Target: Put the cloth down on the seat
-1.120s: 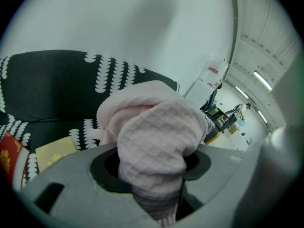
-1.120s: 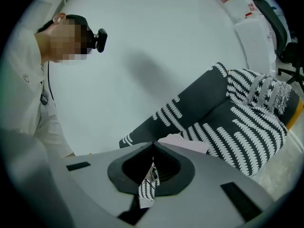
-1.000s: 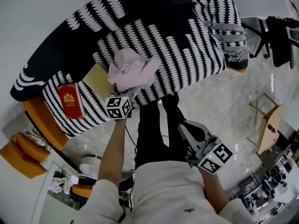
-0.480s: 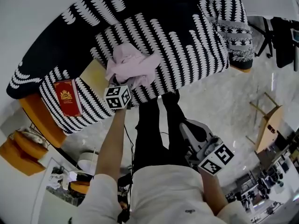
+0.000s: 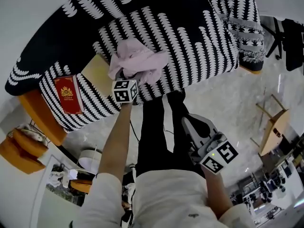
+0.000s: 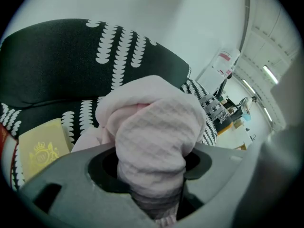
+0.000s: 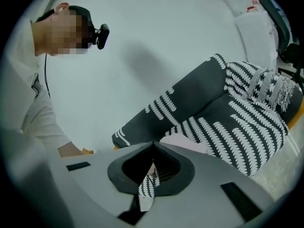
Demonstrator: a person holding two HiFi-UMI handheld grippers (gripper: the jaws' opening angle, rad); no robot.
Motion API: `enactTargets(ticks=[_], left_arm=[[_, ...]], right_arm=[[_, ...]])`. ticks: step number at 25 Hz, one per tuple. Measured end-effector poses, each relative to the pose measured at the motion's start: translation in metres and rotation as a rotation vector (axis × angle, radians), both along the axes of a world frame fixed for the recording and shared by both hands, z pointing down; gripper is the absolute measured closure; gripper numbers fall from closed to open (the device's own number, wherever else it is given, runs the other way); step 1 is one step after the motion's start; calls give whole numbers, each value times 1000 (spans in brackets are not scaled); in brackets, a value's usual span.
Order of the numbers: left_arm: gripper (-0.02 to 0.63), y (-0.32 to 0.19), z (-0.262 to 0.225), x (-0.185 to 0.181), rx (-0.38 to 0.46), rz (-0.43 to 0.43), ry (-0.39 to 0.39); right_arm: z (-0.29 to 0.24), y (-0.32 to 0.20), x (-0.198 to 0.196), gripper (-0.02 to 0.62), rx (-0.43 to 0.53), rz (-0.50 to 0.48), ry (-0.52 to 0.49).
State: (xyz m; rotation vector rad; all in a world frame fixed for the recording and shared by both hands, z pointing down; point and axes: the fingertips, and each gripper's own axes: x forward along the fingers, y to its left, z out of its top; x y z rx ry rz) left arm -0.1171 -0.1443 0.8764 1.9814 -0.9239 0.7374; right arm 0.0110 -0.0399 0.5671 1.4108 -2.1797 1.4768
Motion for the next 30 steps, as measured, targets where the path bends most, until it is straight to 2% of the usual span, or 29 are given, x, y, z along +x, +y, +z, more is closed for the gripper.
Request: enactTargets(ticks=[5,11,16,20,25,30], left_arm=[[344,6,19,4,-13,70,-45],[337,1,34,8,-91,50,-65],[333,-3,47,14,-135,84,-97],[331,-5,54,13,-177,49,-100],[307,-4,50,18,-143,70,-109],[235,4,40,17,-124,91,-99]], right_arm=[[8,0,-6,588,-11,-7,-4],[17,4,-9,588,-37,-16,-7],[23,5,-4,588,-50,4,-7],[24,7,-4,588,-56,7,-5],[21,8,-3,588,-55,10,-1],[8,4,-5,588,-38,-4,7]])
